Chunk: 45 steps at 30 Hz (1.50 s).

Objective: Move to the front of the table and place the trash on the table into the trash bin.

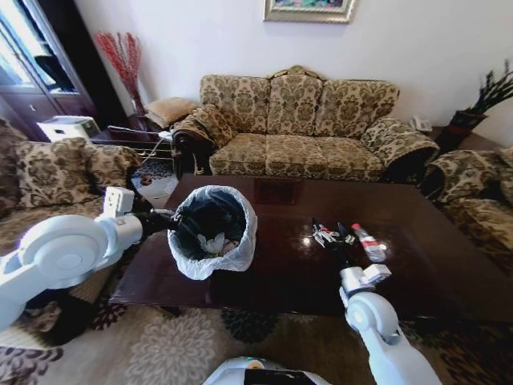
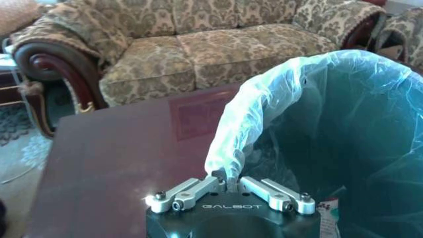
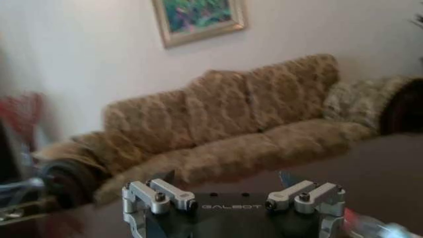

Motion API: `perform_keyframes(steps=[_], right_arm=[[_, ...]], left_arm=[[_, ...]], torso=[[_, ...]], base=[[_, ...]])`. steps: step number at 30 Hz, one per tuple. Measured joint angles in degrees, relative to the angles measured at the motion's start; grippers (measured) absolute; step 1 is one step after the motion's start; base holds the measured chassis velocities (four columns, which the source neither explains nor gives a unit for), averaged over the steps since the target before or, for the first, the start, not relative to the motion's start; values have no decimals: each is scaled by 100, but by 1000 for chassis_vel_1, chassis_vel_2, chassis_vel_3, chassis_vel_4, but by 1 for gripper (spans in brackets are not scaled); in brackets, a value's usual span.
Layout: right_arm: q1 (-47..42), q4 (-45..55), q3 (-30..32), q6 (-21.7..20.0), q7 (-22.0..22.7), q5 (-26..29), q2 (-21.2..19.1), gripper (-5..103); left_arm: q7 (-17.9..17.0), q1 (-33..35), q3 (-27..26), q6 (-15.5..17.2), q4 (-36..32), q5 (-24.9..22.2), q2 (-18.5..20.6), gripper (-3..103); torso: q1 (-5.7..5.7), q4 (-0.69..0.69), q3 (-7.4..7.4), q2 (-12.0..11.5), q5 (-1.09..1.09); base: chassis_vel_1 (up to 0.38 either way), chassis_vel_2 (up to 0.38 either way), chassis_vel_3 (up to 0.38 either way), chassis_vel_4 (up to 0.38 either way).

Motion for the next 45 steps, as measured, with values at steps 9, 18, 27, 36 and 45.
perform_keyframes(steps=[9, 18, 27, 36, 45], right_arm=[[692, -1508, -67, 1, 96, -270, 141, 100], [971, -2126, -125, -47, -109, -115, 65, 100], [1226, -2411, -287, -133, -156, -29, 118, 96], [1353, -2579, -351, -223, -189, 26, 184, 63], [1340, -2574, -382, -228, -252, 76, 194, 36]], left_arm=[[18, 20, 23, -5, -54, 32, -30, 0], [23, 40, 100, -18, -30, 77, -30, 0], [32, 68, 107, -28, -47, 81, -91, 0], [35, 71, 106, -34, -57, 79, -84, 0], [42, 72, 106, -41, -39, 76, -69, 0]], torso=[[-1, 4, 0, -1, -9], [-1, 0, 0, 0, 0], [-1, 5, -1, -1, -8], [-1, 2, -1, 0, -6], [-1, 2, -1, 0, -5]], base=[[-73, -81, 67, 74], [34, 33, -14, -9], [0, 0, 0, 0], [0, 0, 0, 0], [0, 0, 0, 0]])
